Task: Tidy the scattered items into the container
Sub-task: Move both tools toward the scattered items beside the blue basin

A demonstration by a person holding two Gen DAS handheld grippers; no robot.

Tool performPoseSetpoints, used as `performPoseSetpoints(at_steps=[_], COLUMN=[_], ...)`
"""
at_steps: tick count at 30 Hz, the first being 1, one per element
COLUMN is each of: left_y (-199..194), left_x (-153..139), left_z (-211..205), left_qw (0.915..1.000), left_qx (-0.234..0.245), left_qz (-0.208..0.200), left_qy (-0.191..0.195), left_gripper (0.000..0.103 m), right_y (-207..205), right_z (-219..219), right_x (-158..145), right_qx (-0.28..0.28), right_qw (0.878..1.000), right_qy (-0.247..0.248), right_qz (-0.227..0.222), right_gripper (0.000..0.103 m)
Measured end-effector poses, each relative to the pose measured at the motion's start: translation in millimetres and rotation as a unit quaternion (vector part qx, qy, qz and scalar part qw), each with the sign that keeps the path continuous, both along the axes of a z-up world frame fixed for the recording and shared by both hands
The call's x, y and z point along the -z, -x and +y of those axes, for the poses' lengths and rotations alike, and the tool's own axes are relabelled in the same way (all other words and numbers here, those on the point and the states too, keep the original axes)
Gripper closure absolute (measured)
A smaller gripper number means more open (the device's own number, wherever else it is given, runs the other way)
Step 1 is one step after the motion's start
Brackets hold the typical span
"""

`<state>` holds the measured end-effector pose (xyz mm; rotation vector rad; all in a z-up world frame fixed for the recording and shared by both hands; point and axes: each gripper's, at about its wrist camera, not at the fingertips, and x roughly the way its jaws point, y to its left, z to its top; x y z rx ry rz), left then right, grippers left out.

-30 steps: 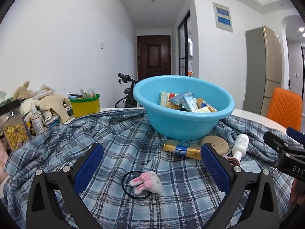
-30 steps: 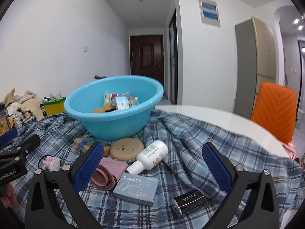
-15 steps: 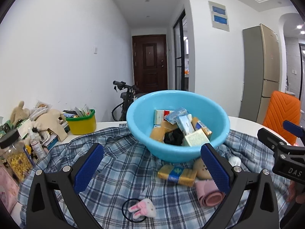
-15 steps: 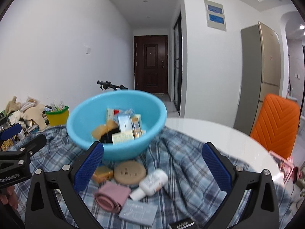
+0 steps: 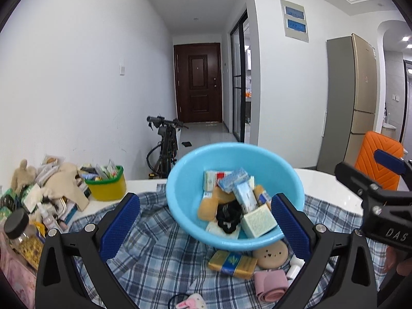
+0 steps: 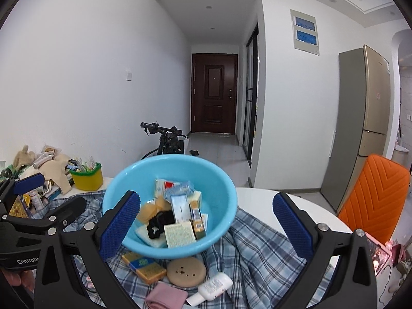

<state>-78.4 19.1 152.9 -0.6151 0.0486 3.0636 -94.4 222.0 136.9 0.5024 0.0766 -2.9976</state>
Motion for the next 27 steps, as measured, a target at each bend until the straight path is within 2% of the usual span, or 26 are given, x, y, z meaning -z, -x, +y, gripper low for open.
performPoseSetpoints(at_steps=[6,10,12,16,22,24,27], left_y=[7.1,10.9,18.2,27.5,31.4,31.7,32.5], left_x=[-16.3,-14.7,-9.3,-2.4,6.6,12.3,17.9], left_z=[-5.8,-6.7,-3.0,-2.9,-7.3,-7.8,-8.5], left_qw=[0.9999,0.9994,0.9964,0.9890,0.9766,0.9729,0.9715], left_qx=[0.009,0.018,0.045,0.071,0.131,0.136,0.137], left_qz=[-0.008,-0.022,-0.056,-0.096,-0.148,-0.162,-0.171], left_qy=[-0.004,0.021,0.046,0.088,0.085,0.094,0.091], left_gripper=[0.000,0.000,0.000,0.000,0.000,0.000,0.000], right_y=[10.8,19.2,24.9,31.9,48.1,49.6,48.1], right_z=[-1.0,-0.6,-1.7,-3.5,4.1,7.9,10.9], right_x=[-13.5,-16.2,-17.3,-18.5,-14.8,-13.8,-11.3], right_qx=[-0.013,-0.028,-0.034,-0.066,-0.142,-0.150,-0.143], right_qw=[1.000,0.999,0.998,0.994,0.977,0.973,0.972], right_qy=[-0.002,-0.016,-0.031,-0.060,-0.072,-0.075,-0.091], right_qz=[-0.013,-0.030,-0.046,-0.069,-0.145,-0.162,-0.164], right_gripper=[0.000,0.000,0.000,0.000,0.000,0.000,0.000])
